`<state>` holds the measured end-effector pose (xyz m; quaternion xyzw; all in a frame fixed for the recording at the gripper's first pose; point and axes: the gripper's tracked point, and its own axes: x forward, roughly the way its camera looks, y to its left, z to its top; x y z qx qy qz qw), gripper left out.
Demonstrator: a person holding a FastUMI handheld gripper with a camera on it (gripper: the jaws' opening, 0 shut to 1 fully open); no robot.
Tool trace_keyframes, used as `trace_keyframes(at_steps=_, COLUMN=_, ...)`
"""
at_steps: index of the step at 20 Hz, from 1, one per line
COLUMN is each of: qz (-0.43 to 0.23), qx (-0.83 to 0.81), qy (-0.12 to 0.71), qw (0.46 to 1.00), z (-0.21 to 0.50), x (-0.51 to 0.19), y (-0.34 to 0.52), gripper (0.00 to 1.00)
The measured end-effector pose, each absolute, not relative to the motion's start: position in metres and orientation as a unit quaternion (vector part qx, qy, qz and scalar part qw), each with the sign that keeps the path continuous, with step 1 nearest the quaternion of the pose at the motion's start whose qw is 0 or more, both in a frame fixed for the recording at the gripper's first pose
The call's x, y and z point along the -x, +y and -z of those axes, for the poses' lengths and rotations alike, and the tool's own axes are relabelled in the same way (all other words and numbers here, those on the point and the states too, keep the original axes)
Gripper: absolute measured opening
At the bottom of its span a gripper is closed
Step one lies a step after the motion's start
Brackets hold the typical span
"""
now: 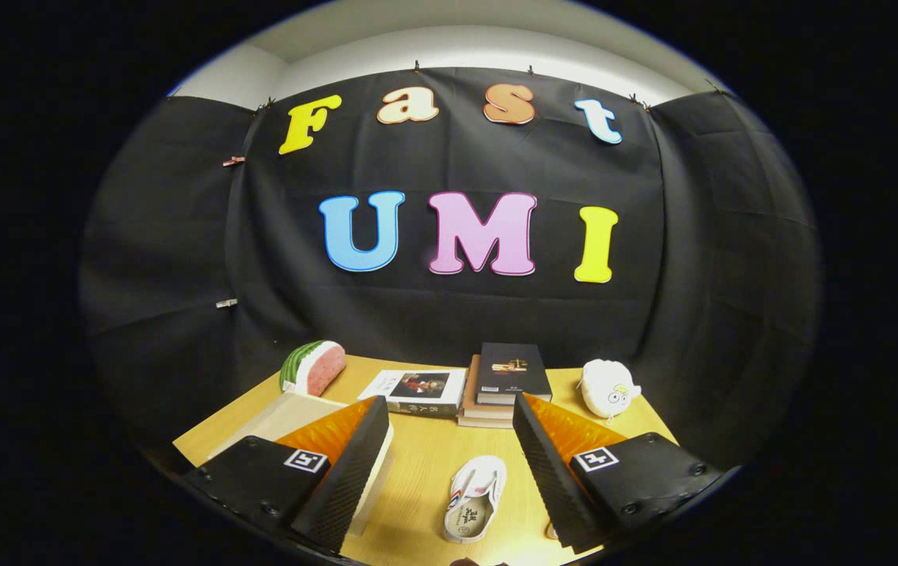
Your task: Open the storage box then place both shoes into the box .Put the left shoe in first, then the right shoe, with the right side of both shoes facing outward in a uniform manner.
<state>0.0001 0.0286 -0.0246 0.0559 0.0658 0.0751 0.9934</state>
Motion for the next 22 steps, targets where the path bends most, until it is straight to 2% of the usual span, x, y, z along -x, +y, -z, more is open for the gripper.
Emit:
trace_keyframes(at_steps=7, qz=-0.155, qx=-0.145, qy=0.170, qw=0.962, z=0.064, x=0.001, y=0.064, gripper=0.99)
trace_keyframes(at_steps=14, qz=-0.262, qx=-0.255, qy=0.313, qw=0.877, z=0.138, x=0.005, y=0.125, gripper=0.98)
trace_keyframes(at_steps=17, qz=-0.267, qx=-0.298, qy=0.385, qw=0.832, z=0.179, x=0.006, y=0.140, gripper=0.98)
trace_keyframes(at_steps=22, qz=-0.287, qx=-0.350, qy=0.441, qw=0.775, z=0.203, x=0.012, y=0.160, gripper=0.98)
